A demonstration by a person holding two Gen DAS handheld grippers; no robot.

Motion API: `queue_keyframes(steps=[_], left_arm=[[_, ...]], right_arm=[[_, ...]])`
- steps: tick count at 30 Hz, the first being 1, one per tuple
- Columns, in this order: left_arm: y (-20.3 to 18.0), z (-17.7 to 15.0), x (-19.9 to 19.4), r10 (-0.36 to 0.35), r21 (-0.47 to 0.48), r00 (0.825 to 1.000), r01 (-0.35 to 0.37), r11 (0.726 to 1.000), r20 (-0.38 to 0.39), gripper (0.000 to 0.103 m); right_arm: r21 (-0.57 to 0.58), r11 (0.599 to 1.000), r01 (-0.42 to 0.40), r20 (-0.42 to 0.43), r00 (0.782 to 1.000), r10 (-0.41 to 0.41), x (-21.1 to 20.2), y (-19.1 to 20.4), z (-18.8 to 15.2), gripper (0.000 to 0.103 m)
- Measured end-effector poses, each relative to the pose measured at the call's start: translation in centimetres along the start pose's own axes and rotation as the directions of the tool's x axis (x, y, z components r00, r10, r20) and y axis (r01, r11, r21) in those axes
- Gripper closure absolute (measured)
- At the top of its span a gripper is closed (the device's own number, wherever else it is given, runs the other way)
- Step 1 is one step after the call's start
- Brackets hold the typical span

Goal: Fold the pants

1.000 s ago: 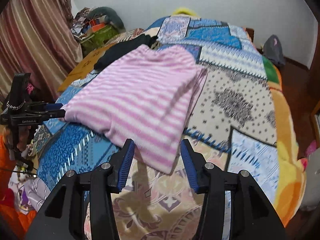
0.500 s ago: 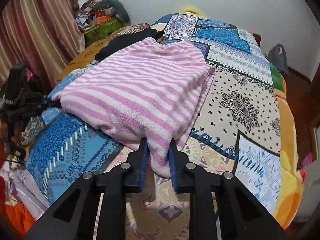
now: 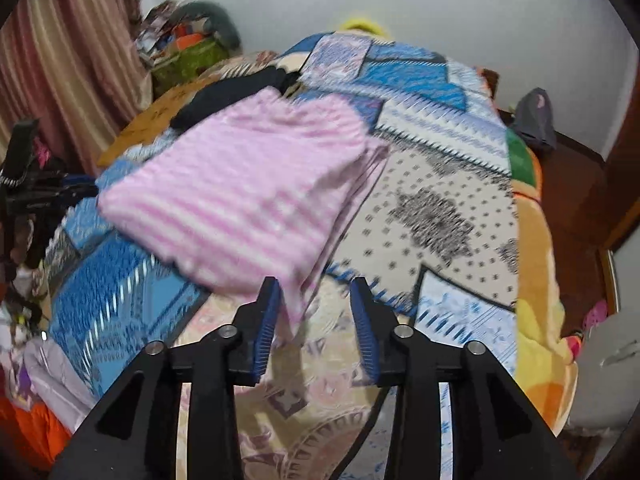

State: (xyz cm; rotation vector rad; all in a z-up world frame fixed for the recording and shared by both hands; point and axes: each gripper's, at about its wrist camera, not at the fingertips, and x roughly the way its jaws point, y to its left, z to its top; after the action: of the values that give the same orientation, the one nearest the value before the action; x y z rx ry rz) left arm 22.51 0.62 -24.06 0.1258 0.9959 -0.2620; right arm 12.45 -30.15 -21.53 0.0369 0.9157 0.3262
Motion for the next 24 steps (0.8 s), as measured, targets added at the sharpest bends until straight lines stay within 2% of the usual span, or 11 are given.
queue_keyframes(steps=[1,3,5,8,10,13,17,21,24], left_arm=[[-0.2,0.5,0.0,-0.008,-0.001,1.000,0.008,1.000,0.013,0.038],[-0.7,1.9,0.2,-0.028,-0.001,0.999,0.028,1.000,0.028,0.029],[-1.6,3.3,1.3,-0.058,0.002,0.998,0.058,0.998,0.025,0.025],[-2.9,5.1,3.2,-0.079,0.017,0.997,0.079,0.997,0.014,0.022],[-3.9,6.1,4.8,-0.055,0.041,0.998,0.055,0.998,0.006,0.022],[-4.7,6.9,7.5,-0.065,0.057,0.997,0.067,0.996,-0.037,0.022],[-4.8,7.4,10.7,-0.134,0.026,0.985,0.138,0.990,-0.110,0.021],[-4.3,7.5,12.8,-0.168,0.015,0.975,0.172,0.985,-0.147,0.006],[-3.7,7.6,13.7,-0.215,-0.005,0.961,0.218,0.976,-0.176,0.003]], right_arm=[[0.011,1.000,-0.004,0.007,1.000,0.004,-0.1,-0.2,0.4,0.065],[0.031,0.999,-0.012,0.030,0.999,0.011,-0.3,-0.4,1.4,0.054],[0.039,0.999,-0.016,0.042,0.999,0.015,0.0,-0.3,2.2,0.045],[0.049,0.998,-0.026,0.045,0.999,0.024,1.2,-0.2,3.4,0.035],[0.060,0.998,-0.034,0.041,0.999,0.032,2.4,-0.5,4.0,0.027],[0.114,0.992,-0.047,0.005,0.999,0.047,4.6,-1.6,4.5,0.026],[0.219,0.969,-0.110,-0.052,0.991,0.124,7.7,-3.5,4.8,0.026],[0.263,0.955,-0.137,-0.104,0.980,0.169,10.5,-4.6,4.8,0.026],[0.264,0.949,-0.169,-0.095,0.975,0.200,11.4,-5.0,4.9,0.022]])
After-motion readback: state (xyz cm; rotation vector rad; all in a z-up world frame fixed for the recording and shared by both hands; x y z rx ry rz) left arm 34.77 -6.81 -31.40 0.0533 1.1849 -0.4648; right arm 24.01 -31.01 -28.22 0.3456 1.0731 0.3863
